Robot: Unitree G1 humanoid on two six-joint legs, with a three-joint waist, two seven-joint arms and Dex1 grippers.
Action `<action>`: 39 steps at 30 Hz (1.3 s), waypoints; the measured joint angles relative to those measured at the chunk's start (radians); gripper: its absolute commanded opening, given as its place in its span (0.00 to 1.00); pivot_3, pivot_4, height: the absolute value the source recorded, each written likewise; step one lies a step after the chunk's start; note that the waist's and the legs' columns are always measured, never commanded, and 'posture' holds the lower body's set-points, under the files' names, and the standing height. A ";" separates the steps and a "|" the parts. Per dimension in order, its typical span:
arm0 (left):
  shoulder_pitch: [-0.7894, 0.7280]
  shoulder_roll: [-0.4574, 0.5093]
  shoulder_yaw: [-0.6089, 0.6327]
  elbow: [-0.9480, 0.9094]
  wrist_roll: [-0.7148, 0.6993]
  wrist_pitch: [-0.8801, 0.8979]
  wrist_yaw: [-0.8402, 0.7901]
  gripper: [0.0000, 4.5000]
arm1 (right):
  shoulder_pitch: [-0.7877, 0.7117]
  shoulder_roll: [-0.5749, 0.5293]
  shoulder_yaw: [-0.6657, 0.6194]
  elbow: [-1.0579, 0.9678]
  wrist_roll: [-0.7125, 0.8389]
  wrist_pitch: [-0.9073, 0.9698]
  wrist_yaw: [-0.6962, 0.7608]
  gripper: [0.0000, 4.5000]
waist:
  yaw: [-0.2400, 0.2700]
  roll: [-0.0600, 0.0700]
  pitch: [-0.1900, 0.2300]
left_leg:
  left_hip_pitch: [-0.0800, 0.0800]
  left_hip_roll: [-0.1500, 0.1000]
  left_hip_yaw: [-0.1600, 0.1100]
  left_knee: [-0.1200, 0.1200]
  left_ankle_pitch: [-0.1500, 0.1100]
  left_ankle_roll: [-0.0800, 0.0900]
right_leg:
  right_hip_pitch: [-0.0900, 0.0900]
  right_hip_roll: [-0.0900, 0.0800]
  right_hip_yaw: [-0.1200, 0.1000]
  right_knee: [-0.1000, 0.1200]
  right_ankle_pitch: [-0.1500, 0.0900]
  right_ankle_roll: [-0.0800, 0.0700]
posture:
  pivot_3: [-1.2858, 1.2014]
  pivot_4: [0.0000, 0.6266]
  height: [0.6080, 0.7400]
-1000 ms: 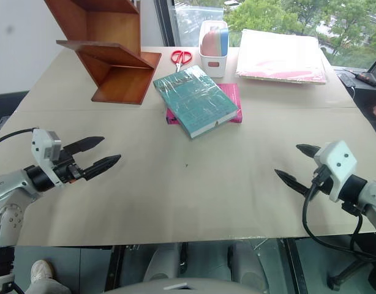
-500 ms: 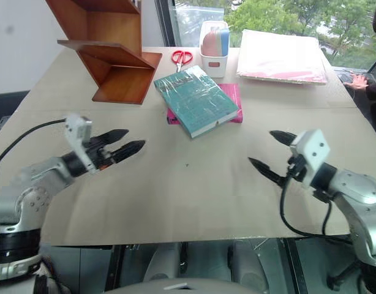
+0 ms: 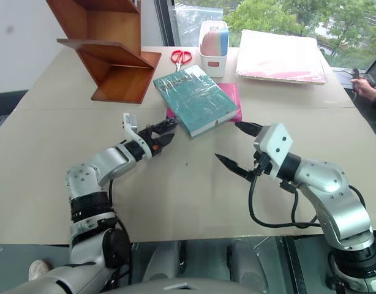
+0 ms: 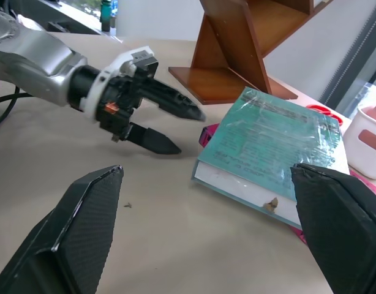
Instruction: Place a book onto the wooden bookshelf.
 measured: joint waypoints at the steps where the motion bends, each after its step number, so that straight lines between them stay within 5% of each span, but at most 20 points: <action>1: -0.027 -0.008 0.015 0.049 -0.001 -0.026 0.003 0.99 | -0.006 0.003 0.007 0.000 -0.006 0.000 -0.002 1.00 | 0.001 0.000 0.000 | 0.000 0.000 0.000 0.000 0.000 0.000 | 0.000 0.000 0.000 0.000 0.000 0.000 | 0.52 0.24 1.00; 11: -0.239 0.035 0.020 0.452 0.057 -0.093 -0.101 0.99 | -0.033 0.015 0.020 0.017 -0.041 -0.006 -0.011 1.00 | 0.004 0.000 0.000 | -0.002 -0.001 -0.001 -0.001 0.000 0.000 | -0.001 0.000 -0.001 -0.001 0.000 0.000 | 0.52 0.24 1.00; 14: -0.270 0.049 0.005 0.533 0.096 -0.093 -0.151 0.82 | -0.033 0.021 0.021 0.020 -0.048 -0.007 -0.020 1.00 | 0.004 0.000 0.000 | -0.002 -0.001 -0.001 -0.001 0.000 0.000 | -0.001 0.000 -0.002 -0.001 0.000 0.000 | 0.52 0.24 1.00; 18: -0.299 0.060 0.003 0.588 0.127 -0.077 -0.191 0.39 | -0.032 0.022 0.021 0.020 -0.056 -0.007 -0.031 1.00 | 0.004 0.000 0.000 | -0.002 -0.001 -0.001 -0.001 0.000 0.000 | -0.001 0.000 -0.002 -0.001 0.000 0.000 | 0.52 0.24 1.00; 23: -0.292 -0.016 0.074 0.515 0.071 -0.047 -0.108 0.09 | -0.030 0.023 0.021 0.016 -0.067 -0.007 -0.046 1.00 | 0.008 0.000 0.000 | -0.002 -0.001 -0.001 -0.001 0.000 0.000 | 0.000 -0.001 -0.002 -0.001 0.000 0.000 | 0.52 0.24 1.00; 31: -0.147 -0.259 0.130 0.141 -0.089 -0.082 0.207 0.03 | -0.029 0.028 0.025 0.016 -0.071 -0.008 -0.045 1.00 | 0.008 -0.001 0.000 | -0.001 -0.001 -0.001 -0.001 0.000 0.000 | 0.001 -0.001 -0.001 -0.001 0.000 0.000 | 0.52 0.24 1.00; 39: -0.051 -0.272 0.049 -0.055 -0.116 -0.218 0.325 0.03 | -0.035 0.028 0.033 0.022 -0.072 -0.014 -0.038 1.00 | 0.000 -0.002 0.000 | 0.001 -0.002 -0.001 0.000 0.000 0.000 | 0.001 -0.001 0.000 -0.001 0.000 0.000 | 0.52 0.24 1.00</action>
